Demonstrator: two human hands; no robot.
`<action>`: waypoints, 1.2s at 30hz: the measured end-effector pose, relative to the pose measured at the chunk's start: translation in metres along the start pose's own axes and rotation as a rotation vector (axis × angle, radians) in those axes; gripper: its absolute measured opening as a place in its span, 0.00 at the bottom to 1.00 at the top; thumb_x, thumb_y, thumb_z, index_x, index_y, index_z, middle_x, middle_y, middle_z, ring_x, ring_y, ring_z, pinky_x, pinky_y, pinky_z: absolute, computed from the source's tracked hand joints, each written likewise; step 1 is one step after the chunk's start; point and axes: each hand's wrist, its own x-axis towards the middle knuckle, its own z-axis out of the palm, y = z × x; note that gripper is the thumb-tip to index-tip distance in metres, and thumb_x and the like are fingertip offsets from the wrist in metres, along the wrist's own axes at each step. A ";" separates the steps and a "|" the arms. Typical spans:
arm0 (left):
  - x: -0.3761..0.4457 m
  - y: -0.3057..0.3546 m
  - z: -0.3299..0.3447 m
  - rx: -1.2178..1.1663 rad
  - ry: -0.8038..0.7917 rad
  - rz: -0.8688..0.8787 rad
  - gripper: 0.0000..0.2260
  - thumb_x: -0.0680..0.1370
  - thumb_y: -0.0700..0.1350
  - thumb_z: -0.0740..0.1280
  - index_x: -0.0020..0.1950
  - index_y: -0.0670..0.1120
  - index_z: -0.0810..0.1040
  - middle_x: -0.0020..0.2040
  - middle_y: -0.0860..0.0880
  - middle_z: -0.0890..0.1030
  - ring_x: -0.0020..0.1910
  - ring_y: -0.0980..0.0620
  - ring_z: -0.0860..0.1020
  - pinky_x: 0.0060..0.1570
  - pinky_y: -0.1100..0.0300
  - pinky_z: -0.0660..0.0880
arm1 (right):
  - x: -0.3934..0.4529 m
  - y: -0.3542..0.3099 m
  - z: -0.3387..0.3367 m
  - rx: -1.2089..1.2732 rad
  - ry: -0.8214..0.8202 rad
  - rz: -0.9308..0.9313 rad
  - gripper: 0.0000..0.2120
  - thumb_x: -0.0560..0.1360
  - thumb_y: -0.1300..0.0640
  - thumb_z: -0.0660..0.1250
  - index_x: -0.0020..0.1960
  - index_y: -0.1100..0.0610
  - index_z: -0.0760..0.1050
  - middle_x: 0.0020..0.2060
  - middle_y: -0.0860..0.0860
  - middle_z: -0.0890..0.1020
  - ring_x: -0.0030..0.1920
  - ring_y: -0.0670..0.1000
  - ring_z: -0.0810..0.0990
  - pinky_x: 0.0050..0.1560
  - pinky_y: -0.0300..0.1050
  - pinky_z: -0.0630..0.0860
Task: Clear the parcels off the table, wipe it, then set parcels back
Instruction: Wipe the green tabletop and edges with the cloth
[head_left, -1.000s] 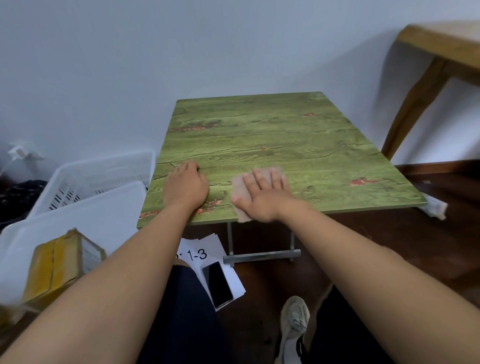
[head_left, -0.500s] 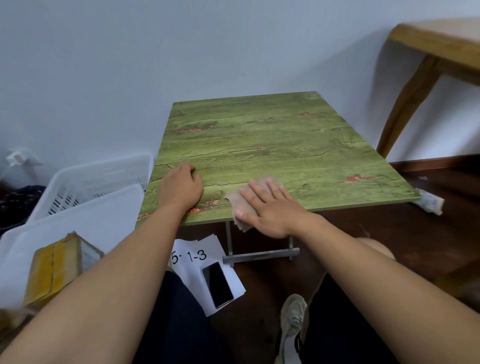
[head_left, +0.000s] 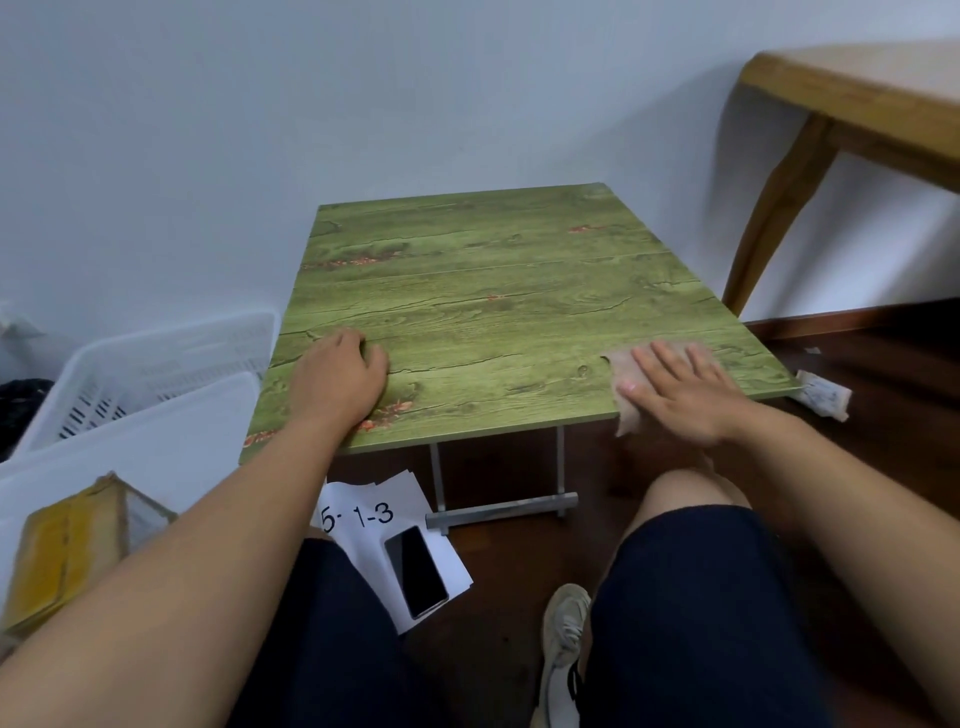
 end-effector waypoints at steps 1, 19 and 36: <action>0.000 0.000 0.001 0.007 0.007 0.015 0.22 0.81 0.53 0.54 0.66 0.42 0.75 0.63 0.43 0.77 0.60 0.42 0.75 0.56 0.49 0.72 | 0.000 0.007 -0.001 0.003 0.001 0.027 0.34 0.77 0.31 0.39 0.79 0.42 0.35 0.78 0.46 0.35 0.77 0.56 0.32 0.75 0.56 0.34; 0.007 0.063 0.006 0.151 -0.097 0.046 0.21 0.79 0.57 0.53 0.50 0.42 0.76 0.46 0.39 0.80 0.44 0.40 0.77 0.40 0.53 0.71 | 0.013 -0.156 0.010 -0.061 -0.044 -0.214 0.37 0.78 0.30 0.40 0.79 0.48 0.33 0.77 0.50 0.31 0.74 0.65 0.29 0.74 0.63 0.30; 0.003 0.051 0.016 0.025 -0.074 -0.072 0.24 0.79 0.56 0.55 0.70 0.45 0.69 0.68 0.41 0.69 0.67 0.41 0.67 0.64 0.46 0.64 | 0.032 -0.059 -0.007 0.004 -0.018 -0.053 0.37 0.77 0.28 0.42 0.79 0.43 0.36 0.78 0.45 0.34 0.77 0.60 0.33 0.75 0.59 0.33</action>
